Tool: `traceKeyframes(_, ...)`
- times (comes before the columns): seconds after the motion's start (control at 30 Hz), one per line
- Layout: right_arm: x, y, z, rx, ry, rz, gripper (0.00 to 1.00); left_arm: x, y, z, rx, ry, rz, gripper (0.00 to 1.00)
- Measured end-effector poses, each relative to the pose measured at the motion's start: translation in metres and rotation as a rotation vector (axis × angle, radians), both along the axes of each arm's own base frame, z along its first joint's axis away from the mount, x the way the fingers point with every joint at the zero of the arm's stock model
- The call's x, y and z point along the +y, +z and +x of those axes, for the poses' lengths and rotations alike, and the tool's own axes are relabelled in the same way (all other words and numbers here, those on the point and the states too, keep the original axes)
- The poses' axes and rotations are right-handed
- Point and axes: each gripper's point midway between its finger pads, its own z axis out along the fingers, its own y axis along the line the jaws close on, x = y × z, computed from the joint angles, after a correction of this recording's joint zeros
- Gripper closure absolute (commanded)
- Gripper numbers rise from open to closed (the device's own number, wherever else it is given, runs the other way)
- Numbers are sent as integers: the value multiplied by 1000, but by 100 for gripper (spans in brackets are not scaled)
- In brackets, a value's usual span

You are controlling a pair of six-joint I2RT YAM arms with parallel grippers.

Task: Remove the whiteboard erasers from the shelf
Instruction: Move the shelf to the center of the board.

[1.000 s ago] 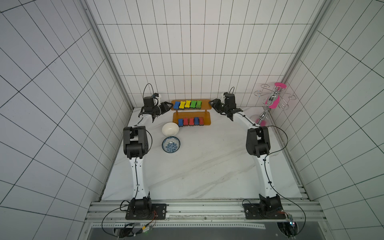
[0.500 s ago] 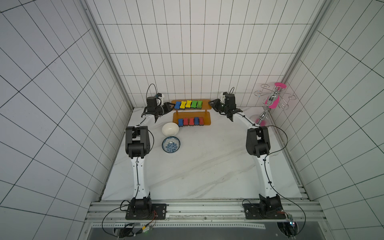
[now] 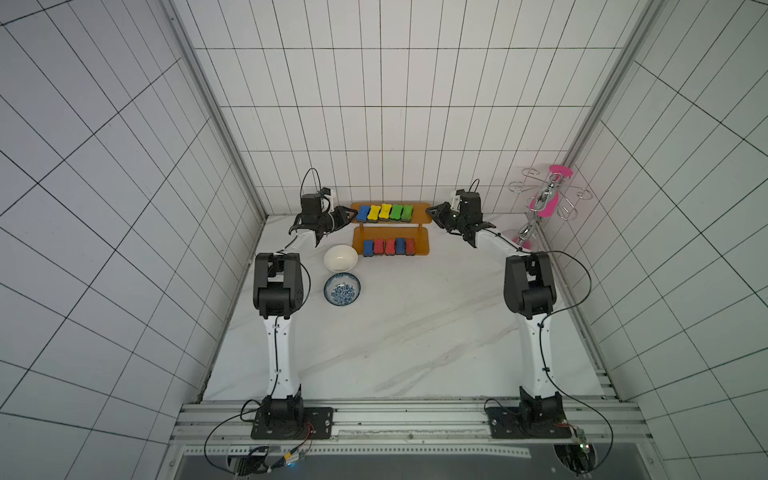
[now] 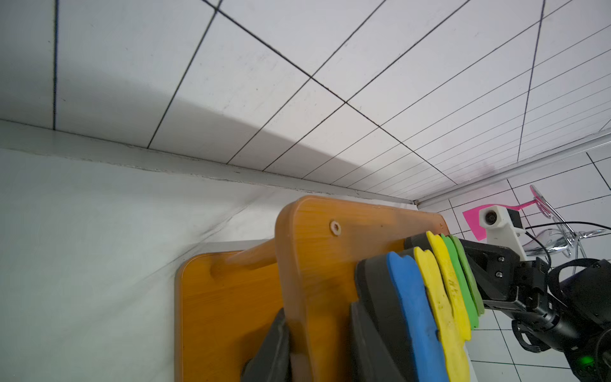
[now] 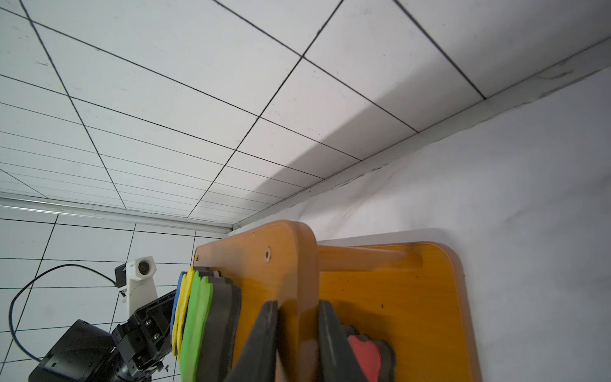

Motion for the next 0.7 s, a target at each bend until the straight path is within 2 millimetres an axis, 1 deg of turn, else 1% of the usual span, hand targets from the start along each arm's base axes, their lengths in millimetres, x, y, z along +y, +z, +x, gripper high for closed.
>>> traceKeyframes(0.13,-18,0,-7,3,-22,-28,86,-17,-1,-12,27,-11,14,87)
traceKeyframes(0.3,-40,1,-26,6,-50,-74,84,-35,1,-35,55,-17,37,87)
traceKeyframes(0.6,-62,0,-69,14,-79,-140,84,-49,2,-74,93,-26,65,87)
traceKeyframes(0.7,-69,-1,-81,9,-92,-169,84,-53,0,-86,103,-31,78,86)
